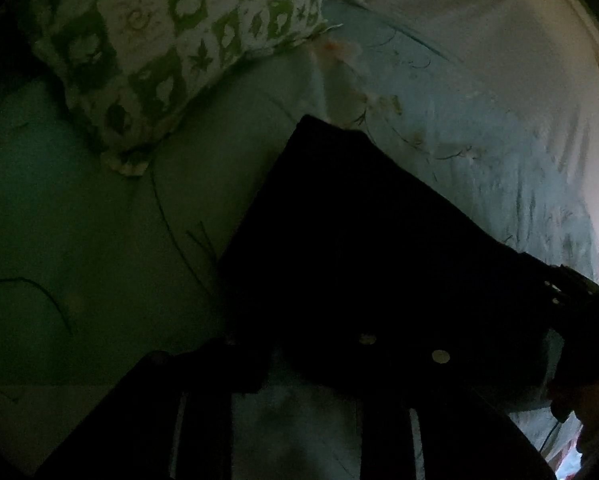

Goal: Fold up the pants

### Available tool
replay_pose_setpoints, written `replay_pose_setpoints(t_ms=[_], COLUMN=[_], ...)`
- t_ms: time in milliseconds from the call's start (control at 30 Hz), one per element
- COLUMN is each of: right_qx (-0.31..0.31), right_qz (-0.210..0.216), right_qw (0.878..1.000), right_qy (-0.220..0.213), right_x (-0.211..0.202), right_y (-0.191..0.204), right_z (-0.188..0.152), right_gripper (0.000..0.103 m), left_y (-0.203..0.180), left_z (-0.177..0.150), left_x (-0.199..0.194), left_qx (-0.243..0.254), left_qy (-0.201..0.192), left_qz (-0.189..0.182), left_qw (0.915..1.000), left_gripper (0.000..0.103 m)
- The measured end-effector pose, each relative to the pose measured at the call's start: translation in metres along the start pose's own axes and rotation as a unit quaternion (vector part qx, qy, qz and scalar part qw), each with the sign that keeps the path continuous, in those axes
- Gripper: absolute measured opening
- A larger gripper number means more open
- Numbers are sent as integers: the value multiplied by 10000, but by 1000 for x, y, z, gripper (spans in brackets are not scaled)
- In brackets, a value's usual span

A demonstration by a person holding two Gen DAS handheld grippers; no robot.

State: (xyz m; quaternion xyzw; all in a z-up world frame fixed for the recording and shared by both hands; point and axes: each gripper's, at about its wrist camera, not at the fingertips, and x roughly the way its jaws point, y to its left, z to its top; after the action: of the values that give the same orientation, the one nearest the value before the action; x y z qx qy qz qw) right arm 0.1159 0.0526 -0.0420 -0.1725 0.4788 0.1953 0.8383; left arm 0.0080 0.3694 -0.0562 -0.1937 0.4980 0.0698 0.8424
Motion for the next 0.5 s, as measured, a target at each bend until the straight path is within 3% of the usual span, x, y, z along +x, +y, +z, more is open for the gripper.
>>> replay_pose_setpoints(t_ms=[167,267,333,500], right_qx=[481,814,1071,1714], right_qz=[60,53,-7,-256], right_qw=[9984,9956,9929,9839], right_qy=[-276,-451,-508,-426], right_x=[-47,-81,-102,-138], right_y=[-20,-39,-53,-83], right_z=[-11,-29,-46,-96], right_gripper=[32,33,33,33], left_y=[-6,-15,-23,-83], left_z=[4,8,10,8], left_x=[-27,-54,-66,-76], left_qx=[178,282,392,1329], left_qy=[-99,-374,-515,-516], left_qz=[170,285,152,-323], left_qw=[9996,9985,9978,9893], left_gripper=[40,47,47,48])
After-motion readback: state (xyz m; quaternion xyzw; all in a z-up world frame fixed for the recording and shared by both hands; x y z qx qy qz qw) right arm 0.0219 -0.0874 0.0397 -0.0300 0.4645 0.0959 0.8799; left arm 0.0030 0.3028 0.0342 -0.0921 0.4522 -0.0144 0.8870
